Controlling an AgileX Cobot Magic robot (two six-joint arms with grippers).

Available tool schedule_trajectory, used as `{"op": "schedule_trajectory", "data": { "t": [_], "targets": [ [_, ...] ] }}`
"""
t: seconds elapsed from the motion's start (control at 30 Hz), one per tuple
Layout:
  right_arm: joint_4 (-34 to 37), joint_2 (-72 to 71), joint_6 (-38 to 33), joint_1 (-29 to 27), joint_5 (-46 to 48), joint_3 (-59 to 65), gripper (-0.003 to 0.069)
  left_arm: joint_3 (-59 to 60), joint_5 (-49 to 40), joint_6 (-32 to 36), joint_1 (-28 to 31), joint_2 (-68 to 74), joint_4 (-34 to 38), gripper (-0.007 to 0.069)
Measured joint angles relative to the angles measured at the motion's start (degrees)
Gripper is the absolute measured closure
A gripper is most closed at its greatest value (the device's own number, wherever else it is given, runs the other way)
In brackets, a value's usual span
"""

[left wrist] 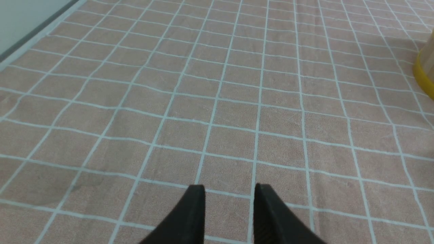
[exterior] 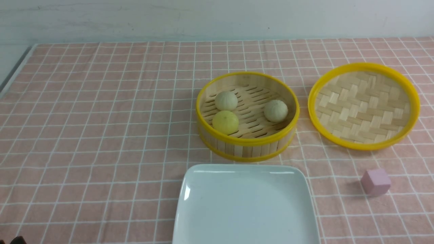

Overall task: Put the steamed buns into the plate on the pink tablecloth.
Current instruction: 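Reach toward a bun in the bamboo steamer with the right gripper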

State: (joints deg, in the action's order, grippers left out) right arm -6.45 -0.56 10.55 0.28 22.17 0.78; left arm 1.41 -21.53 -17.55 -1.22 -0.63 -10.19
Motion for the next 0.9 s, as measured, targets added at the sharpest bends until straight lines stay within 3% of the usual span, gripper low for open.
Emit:
{"op": "schedule_trajectory", "data": {
  "t": [0.43, 0.53, 0.57, 0.6, 0.63, 0.7, 0.8, 0.9],
  "targets": [
    [0.0, 0.0, 0.0, 0.0, 0.0, 0.0, 0.0420, 0.0, 0.0, -0.1, 0.0, 0.0, 0.0, 0.0385],
    [1.6, 0.0, 1.7, 0.0, -0.3, 0.0, 0.0420, 0.0, 0.1, -2.6, 0.0, 0.0, 3.1, 0.0385],
    [5.9, 0.0, 5.3, 0.0, -0.8, 0.0, 0.0420, 0.0, 0.6, -7.1, 0.0, 0.0, 9.1, 0.0385],
    [7.3, 0.0, 6.4, 0.0, -1.0, 0.1, 0.0420, 0.0, 0.6, -7.8, 0.0, 0.0, 10.2, 0.0385],
    [14.3, 0.0, 11.4, 0.0, -1.7, 0.2, 0.0420, 0.1, 1.0, -14.7, 0.0, 0.0, 19.5, 0.0385],
    [21.5, 0.0, 17.3, 0.0, -1.9, 0.3, 0.0420, 0.1, 1.0, -20.3, 0.0, 0.0, 27.0, 0.0384],
    [27.3, 0.0, 22.0, 0.0, -1.9, 0.4, 0.0420, 0.1, 1.2, -26.2, 0.0, 0.0, 34.8, 0.0384],
    [29.2, 0.0, 22.8, 0.0, -1.9, 0.5, 0.0420, 0.1, 2.0, -27.6, 0.0, 0.0, 36.6, 0.0384]
  ]
}}
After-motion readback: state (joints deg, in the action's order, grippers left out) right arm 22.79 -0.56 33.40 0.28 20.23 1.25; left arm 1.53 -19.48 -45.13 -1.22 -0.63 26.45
